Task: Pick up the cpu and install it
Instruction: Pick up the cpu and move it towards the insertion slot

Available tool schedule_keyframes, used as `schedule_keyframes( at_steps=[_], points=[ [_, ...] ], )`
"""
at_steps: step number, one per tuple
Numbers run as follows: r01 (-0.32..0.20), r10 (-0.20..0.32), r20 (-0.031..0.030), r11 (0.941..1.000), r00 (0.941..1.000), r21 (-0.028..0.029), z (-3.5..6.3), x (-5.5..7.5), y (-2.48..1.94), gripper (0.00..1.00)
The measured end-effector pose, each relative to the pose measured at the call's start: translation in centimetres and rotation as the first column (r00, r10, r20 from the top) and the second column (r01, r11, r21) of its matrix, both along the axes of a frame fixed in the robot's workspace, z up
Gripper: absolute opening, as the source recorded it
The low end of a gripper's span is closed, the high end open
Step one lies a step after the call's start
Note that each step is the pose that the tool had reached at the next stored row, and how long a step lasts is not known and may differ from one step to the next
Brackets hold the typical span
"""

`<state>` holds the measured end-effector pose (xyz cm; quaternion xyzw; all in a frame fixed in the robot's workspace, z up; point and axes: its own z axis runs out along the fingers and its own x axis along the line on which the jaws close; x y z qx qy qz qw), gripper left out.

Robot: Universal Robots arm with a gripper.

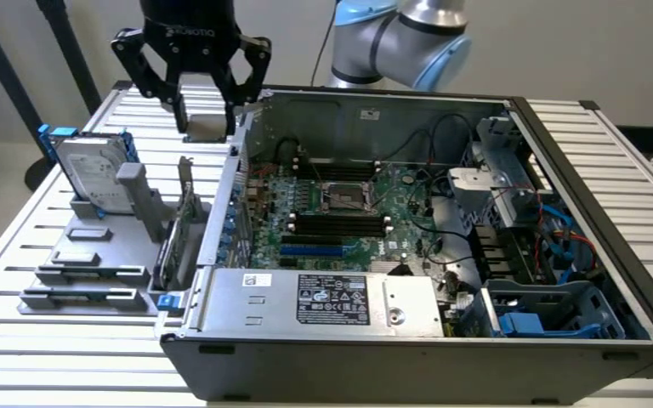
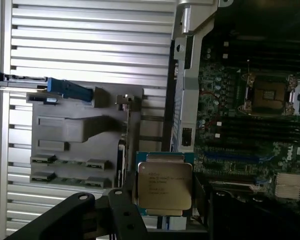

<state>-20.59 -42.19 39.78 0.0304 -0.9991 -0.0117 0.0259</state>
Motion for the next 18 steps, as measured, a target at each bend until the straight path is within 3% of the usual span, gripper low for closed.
schedule_keyframes(
  at_steps=[8, 13, 18],
  points=[
    [0.000, 0.000, -0.0002, 1.0000, 1.0000, -0.0001, 0.01, 3.6, 0.48, 0.55],
    [0.000, 0.000, -0.0001, 1.0000, 1.0000, -0.0001, -0.06, 5.1, 1.71, 0.55],
    [0.000, 0.000, -0.0002, 1.0000, 1.0000, -0.0001, -0.29, 7.0, 2.57, 0.55]
  ],
)
